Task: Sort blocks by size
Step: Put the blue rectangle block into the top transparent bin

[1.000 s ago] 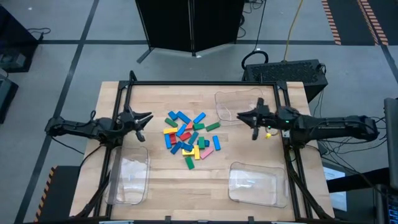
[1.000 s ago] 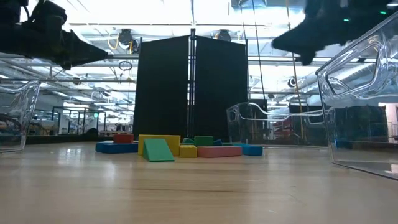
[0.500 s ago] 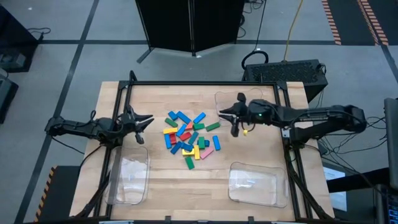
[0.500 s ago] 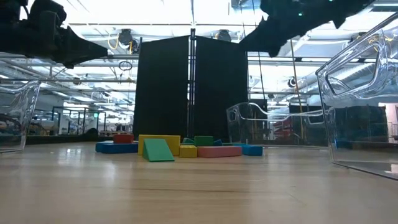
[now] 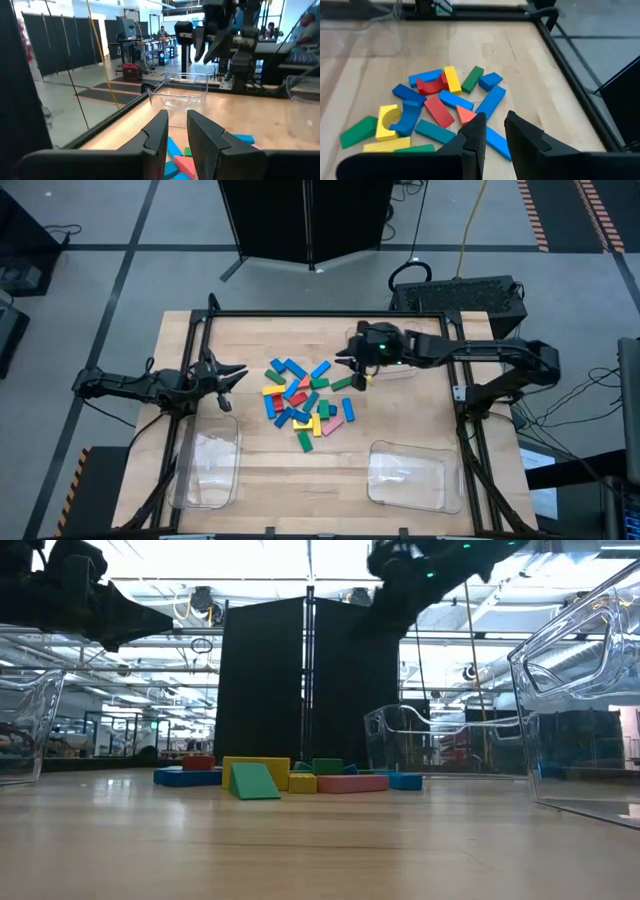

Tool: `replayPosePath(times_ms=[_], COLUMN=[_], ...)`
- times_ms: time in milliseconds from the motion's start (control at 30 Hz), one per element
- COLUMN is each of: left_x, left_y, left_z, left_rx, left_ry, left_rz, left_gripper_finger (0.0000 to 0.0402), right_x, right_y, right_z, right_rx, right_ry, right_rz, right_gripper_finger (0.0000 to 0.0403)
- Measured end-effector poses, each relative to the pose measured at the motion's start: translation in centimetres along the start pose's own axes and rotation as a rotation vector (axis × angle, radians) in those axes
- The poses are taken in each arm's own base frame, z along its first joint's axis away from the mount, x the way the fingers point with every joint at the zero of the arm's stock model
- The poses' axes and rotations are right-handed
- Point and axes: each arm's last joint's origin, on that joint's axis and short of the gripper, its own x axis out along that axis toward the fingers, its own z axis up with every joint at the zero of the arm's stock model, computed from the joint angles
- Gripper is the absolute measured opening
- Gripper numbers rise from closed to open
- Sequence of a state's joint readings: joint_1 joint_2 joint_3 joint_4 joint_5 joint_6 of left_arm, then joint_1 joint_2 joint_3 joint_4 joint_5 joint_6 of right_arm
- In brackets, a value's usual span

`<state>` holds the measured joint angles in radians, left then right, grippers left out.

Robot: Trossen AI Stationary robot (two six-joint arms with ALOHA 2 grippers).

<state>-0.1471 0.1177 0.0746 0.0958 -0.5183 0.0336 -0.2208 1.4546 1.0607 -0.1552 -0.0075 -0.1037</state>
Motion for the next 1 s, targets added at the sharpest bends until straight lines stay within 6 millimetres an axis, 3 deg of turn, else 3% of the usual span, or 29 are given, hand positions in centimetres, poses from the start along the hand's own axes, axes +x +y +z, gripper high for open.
replayPosePath(times_ms=[267,533,733,1000], left_x=[0.0,0.0,0.1,0.1], left_y=[0.0,0.0,-0.1,0.0], left_z=[-0.6,-0.8,-0.9,-0.8], left_rx=[0.005,0.017,0.028,0.054], left_ry=[0.059,0.08,0.083,0.082], left_rz=[-0.002,-0.003,0.001,0.008], left_gripper_finger=[0.0075,0.0075,0.0075,0.0075], right_x=[4.9,8.5,11.3,13.0], right_y=[-0.2,-0.7,-0.8,-1.4], right_z=[1.1,1.5,0.3,-1.2], right_rx=[-0.022,-0.064,-0.106,-0.229], right_ry=[0.169,0.312,0.439,0.521], right_rz=[0.018,0.029,0.036,0.039], right_gripper_finger=[0.0069,0.0069,0.0068,0.0068])
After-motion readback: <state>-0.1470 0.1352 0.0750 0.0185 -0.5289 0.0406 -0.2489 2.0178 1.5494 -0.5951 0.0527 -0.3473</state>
